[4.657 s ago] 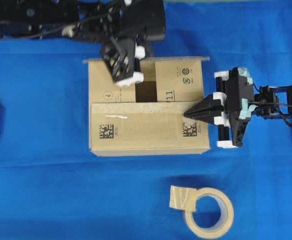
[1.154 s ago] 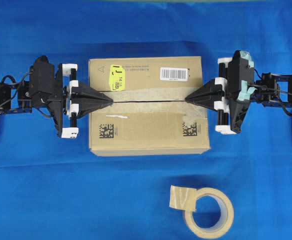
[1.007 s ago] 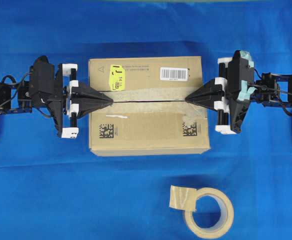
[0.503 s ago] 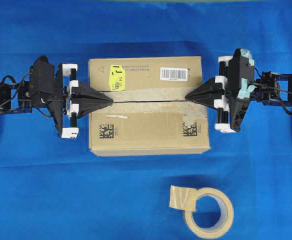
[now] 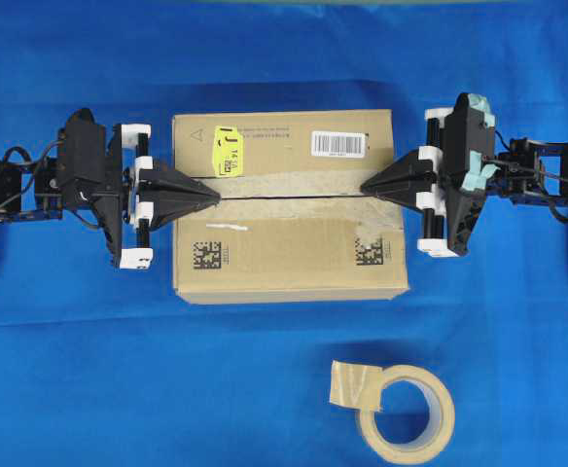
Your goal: Close the cardboard box.
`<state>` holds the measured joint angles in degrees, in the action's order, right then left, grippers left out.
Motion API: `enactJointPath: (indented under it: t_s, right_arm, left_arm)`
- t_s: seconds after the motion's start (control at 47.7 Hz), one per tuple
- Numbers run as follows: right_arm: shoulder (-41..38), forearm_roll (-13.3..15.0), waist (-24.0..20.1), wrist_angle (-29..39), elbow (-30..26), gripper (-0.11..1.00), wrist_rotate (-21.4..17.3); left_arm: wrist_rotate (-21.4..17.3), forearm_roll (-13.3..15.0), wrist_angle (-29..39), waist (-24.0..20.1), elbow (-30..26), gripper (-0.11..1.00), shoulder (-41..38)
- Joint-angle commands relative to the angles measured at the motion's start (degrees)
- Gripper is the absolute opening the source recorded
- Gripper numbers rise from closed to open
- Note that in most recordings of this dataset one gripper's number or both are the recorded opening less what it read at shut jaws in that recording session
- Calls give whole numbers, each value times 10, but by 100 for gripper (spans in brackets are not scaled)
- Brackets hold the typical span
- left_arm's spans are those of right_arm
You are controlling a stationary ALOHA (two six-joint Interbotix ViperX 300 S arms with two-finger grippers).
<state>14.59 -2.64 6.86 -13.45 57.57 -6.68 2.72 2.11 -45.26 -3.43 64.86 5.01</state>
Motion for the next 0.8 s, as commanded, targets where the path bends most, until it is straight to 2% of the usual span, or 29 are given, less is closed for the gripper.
enactJointPath:
  t_s: [0.0, 0.776]
  right_arm:
    - [5, -3, 4, -3, -3, 0, 0]
    - [5, -1, -2, -3, -3, 0, 0]
  left_arm:
    - [1, 3, 1, -2, -4, 0, 3]
    - [4, 2, 0, -2, -5, 0, 2]
